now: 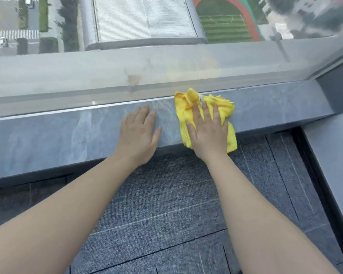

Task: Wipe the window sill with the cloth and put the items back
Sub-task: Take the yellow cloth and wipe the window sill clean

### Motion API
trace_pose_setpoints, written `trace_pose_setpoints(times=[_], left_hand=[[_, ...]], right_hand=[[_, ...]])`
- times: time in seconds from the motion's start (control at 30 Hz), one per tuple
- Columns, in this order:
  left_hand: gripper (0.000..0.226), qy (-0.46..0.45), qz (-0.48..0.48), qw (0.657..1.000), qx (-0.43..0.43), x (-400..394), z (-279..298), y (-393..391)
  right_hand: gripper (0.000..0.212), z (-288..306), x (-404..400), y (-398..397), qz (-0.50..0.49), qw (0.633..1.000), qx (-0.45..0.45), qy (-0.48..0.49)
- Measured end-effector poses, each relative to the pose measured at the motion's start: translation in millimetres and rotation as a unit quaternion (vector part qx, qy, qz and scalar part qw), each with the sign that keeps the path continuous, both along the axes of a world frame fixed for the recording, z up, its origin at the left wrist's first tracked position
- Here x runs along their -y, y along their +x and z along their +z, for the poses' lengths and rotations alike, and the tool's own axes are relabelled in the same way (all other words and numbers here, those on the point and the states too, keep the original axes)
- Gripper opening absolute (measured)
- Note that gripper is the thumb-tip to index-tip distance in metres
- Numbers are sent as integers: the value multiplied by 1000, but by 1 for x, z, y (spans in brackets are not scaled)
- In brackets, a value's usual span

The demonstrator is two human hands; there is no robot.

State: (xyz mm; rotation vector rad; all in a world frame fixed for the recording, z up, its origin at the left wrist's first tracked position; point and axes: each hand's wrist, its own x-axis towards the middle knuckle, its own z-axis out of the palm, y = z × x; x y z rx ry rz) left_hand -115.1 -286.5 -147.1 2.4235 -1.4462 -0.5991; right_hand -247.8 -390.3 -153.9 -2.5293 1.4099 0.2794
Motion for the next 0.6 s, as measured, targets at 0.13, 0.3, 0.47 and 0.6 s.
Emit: trace_pose_setpoints(times=[0.13, 0.3, 0.47, 0.6], left_hand=[[92, -8, 21, 1000, 20, 16, -4, -6], [83, -31, 41, 997, 51, 22, -8, -19], [68, -15, 60, 997, 47, 25, -5, -46], [67, -1, 56, 997, 56, 37, -3, -68]], right_hand=[[53, -4, 34, -14, -10, 1000, 17, -12], [51, -3, 35, -3, 97, 995, 24, -24], [50, -1, 37, -32, 264, 964, 40, 9], [49, -1, 69, -79, 192, 981, 40, 13]])
